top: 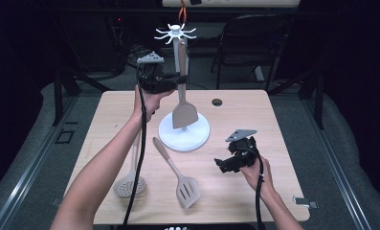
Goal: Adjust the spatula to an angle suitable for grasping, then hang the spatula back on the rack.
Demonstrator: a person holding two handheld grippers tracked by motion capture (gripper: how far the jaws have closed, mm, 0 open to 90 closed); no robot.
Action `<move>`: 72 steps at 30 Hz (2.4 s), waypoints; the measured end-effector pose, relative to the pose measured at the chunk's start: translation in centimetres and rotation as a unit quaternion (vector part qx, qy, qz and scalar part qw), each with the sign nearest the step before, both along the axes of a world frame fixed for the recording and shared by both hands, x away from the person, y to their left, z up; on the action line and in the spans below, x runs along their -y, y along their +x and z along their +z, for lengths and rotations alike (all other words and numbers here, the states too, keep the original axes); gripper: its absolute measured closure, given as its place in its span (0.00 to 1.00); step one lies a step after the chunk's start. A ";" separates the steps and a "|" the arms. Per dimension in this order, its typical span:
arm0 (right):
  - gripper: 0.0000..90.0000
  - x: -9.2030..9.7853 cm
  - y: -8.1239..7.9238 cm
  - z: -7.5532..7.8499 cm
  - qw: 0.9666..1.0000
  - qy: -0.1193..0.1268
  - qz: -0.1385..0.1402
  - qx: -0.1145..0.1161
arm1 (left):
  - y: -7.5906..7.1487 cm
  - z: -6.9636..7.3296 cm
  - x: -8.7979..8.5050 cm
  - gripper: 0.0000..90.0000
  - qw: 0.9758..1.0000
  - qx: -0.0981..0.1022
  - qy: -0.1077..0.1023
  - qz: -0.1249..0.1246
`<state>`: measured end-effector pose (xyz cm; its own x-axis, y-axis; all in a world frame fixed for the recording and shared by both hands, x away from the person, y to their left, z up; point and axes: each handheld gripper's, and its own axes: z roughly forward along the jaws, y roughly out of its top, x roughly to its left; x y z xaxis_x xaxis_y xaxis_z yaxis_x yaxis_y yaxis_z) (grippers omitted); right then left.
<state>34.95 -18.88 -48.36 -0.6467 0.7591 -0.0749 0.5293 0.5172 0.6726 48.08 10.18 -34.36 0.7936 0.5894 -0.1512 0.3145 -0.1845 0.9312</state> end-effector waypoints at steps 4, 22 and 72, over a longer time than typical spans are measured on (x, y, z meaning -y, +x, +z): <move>0.00 0.0 0.0 0.0 1.000 0.000 0.000 -0.001 | -0.2 0.0 -0.3 0.73 1.000 -0.004 -0.003 0.001; 0.00 -0.1 0.2 -0.3 1.000 -0.005 0.001 -0.006 | -1.5 1.5 -2.2 0.26 0.999 0.010 0.010 0.031; 0.01 -0.3 0.3 -0.7 1.000 -0.017 0.004 -0.017 | -2.4 7.9 -2.6 1.00 0.991 0.119 0.013 0.053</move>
